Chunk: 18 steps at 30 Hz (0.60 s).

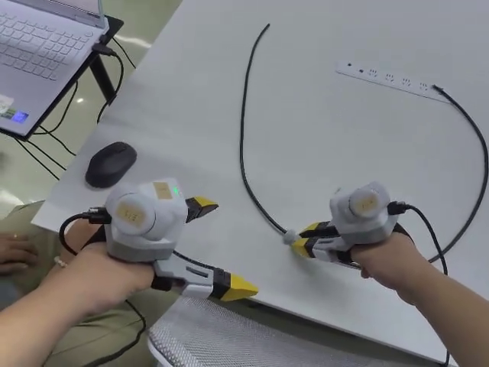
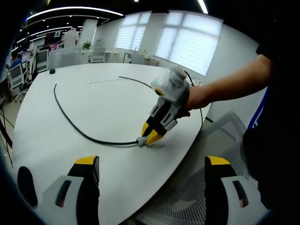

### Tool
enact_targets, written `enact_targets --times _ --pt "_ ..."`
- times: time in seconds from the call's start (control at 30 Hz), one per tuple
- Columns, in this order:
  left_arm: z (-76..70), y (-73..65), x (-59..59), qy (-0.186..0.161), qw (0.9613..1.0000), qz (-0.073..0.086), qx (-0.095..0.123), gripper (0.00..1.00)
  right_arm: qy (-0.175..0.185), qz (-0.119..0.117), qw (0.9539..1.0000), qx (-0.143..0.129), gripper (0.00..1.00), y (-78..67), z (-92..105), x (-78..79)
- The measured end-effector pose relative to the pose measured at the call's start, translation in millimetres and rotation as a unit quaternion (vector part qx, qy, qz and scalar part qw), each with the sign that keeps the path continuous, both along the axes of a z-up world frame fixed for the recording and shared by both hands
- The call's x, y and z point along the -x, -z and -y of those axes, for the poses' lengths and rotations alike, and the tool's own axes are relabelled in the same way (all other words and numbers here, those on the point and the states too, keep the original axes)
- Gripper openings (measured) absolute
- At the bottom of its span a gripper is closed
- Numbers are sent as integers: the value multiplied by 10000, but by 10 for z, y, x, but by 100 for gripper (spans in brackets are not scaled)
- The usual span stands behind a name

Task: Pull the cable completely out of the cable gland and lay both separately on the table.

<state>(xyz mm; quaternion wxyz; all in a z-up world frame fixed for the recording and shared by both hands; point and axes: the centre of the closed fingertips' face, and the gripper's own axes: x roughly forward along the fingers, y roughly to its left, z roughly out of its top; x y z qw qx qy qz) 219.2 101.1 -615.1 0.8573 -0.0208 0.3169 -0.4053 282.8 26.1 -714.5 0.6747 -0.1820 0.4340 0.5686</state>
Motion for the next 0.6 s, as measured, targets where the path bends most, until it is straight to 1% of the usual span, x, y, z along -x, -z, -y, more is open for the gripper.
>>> enact_targets --times 0.2,0.27,0.33,0.4,0.5,0.6 --pt "-2 1 15 3 10000 -4 13 93 27 42 9999 89 8 3 14 -3" --pt "6 -2 24 28 10000 -6 -4 92 92 -78 9999 81 7 -15 27 27" --pt "30 -14 31 77 10000 3 -6 92 83 -41 9999 98 7 -50 60 39" --pt "51 -23 21 116 9999 22 -15 92 88 -59 9999 98 7 -82 88 59" --pt "92 -55 -15 161 9998 67 6 92 103 -118 9999 36 6 -179 131 101" --pt "162 -85 -43 270 9996 116 -12 91 75 -120 9999 -37 6 -288 157 151"
